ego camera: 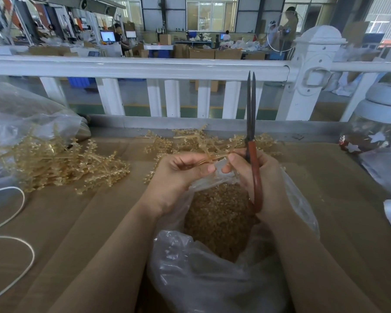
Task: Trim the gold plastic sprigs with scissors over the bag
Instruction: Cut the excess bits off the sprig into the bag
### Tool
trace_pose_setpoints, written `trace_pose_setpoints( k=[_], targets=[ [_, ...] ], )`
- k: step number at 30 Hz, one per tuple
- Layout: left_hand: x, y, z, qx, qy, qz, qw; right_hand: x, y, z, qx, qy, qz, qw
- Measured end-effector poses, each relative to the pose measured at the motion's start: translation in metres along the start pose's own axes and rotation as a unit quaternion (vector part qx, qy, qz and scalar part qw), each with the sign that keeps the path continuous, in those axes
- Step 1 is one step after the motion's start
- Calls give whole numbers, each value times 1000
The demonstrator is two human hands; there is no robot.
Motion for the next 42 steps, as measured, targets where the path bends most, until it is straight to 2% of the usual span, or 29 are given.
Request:
trace_pose_setpoints(
  k=[4,8,16,18,20,22,24,27,29,30,32,35,38,39,42],
  targets=[
    [0,3,1,15,21,8,1000,1,-1,1,-12,-7,-13,1000],
    [-4,1,-1,14,22,-35,999,2,-3,3,-10,-12,-25,1000],
    [1,1,0,-16,33,-43,998,1,-1,1,-4,-19,-39,999],
    [-1,1,1,-29,71,-49,996,0,-1,1,-5,-23,-47,999],
    [-10,1,2,-33,132,-108,985,-2,0,-1,-12,-10,-45,999],
    [-20,10,3,15,187,-256,948,-3,1,-3,-24,5,-22,999],
    [-20,26,4,118,204,-387,892,-1,2,-4,-36,1,16,999],
    [-6,37,2,240,176,-518,802,4,2,-4,-51,-25,47,997],
    [3,35,2,275,146,-580,753,5,2,-4,-63,-36,54,996],
    [5,32,1,271,130,-599,742,4,2,-4,-66,-37,56,996],
    [2,24,-1,220,97,-604,760,3,2,-4,-62,-34,41,997],
    [-6,5,-3,97,65,-527,842,4,5,-4,-53,-38,15,998],
    [-11,-4,-3,-11,104,-310,945,5,5,-3,-54,-35,-11,998],
    [-15,-5,-4,-36,125,-226,965,4,4,-2,-53,-31,-27,998],
    [-25,-9,-4,-86,159,-28,983,1,-1,-1,-68,-7,-55,996]
  ],
)
Point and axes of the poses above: each hand's wrist, its own z-axis away from the middle knuckle, its own x-axis out of the palm, y = z × x, the point moved 6 cm from there along -z, towards the middle knuckle, and after that the axes turned 15 degrees about -z, right-handed, at the moved point
